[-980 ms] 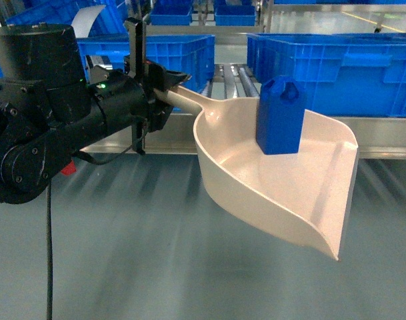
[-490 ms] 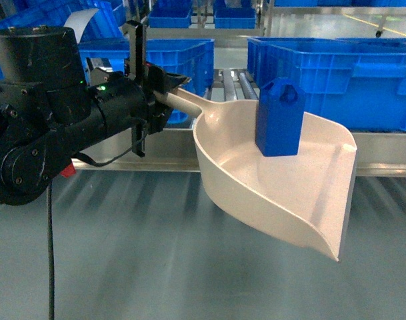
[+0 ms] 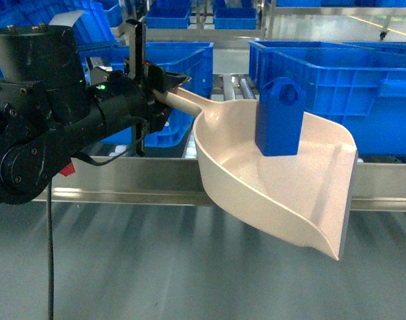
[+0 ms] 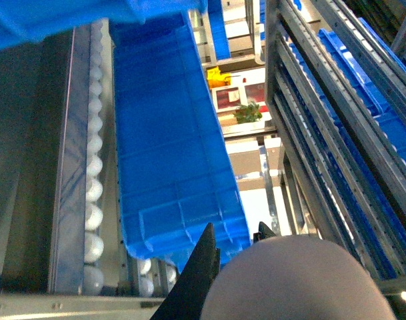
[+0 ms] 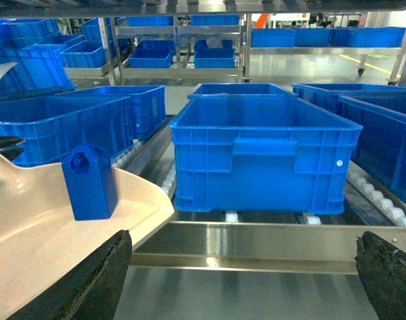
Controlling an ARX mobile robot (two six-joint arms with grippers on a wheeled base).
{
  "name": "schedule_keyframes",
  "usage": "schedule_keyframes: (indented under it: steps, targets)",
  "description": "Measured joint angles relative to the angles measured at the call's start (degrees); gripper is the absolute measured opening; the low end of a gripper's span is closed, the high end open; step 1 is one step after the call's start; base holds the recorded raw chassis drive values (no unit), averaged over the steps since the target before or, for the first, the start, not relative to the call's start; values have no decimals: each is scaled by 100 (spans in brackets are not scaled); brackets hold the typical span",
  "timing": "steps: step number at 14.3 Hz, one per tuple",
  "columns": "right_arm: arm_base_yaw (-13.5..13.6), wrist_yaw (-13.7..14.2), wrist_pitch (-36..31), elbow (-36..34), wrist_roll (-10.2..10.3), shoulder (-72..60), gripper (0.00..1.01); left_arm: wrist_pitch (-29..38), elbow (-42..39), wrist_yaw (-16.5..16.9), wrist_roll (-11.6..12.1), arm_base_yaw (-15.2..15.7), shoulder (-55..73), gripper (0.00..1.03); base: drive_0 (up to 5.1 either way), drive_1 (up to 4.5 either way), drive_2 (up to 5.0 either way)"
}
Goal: Place part in tray to right shelf
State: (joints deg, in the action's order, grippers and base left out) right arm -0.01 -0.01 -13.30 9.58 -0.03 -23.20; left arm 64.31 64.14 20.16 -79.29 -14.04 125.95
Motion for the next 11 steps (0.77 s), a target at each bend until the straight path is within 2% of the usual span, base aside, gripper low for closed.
schedule_keyframes:
  steps: [3, 11]
  targets:
    - [0, 0, -2, 0, 0, 0, 98, -7, 31, -13, -4, 0, 0, 12, 8, 435, -419]
    - [0, 0, -2, 0, 0, -31, 98, -17, 24, -20, 4, 11, 0, 12, 0, 0, 0]
